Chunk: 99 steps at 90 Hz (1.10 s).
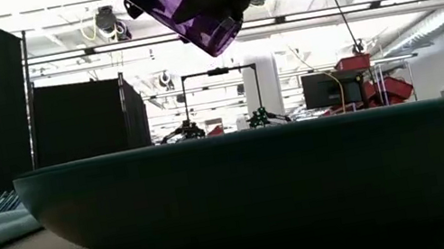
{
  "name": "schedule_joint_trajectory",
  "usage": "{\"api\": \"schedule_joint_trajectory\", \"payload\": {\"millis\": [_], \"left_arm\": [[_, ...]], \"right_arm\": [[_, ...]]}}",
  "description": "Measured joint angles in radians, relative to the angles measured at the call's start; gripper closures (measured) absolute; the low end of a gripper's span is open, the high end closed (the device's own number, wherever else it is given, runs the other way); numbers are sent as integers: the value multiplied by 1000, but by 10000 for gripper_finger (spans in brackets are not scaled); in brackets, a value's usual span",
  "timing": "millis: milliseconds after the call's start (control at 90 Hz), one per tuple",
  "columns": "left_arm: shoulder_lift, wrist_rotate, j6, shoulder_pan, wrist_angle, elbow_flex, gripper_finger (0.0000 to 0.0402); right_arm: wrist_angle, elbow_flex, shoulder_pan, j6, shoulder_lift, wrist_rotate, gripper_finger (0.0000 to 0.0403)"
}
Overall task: Set table place
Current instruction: Move the purple cup to the top right of the table
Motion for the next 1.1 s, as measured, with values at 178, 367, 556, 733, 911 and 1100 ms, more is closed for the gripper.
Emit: {"api": "schedule_joint_trajectory", "payload": {"millis": [178, 367, 556, 733, 911, 1100], "left_arm": [[0, -1, -1, 0, 3, 0, 400], [0, -24, 1, 0, 3, 0, 351], [-3, -33, -134, -1, -23, 6, 262], [-25, -33, -93, -1, -131, 79, 218], [-74, -85, -76, -1, -198, 138, 215], [-149, -171, -80, 1, -259, 114, 214]], "right_arm": [[-13, 0, 0, 0, -2, 2, 96], [-14, 0, -2, 0, -3, 17, 96], [-25, 0, -5, 4, -4, 25, 96], [-56, 0, -10, 4, -4, 17, 96], [-147, 0, -18, 17, -16, 15, 96], [-299, -69, -26, 71, -130, 17, 96]]}}
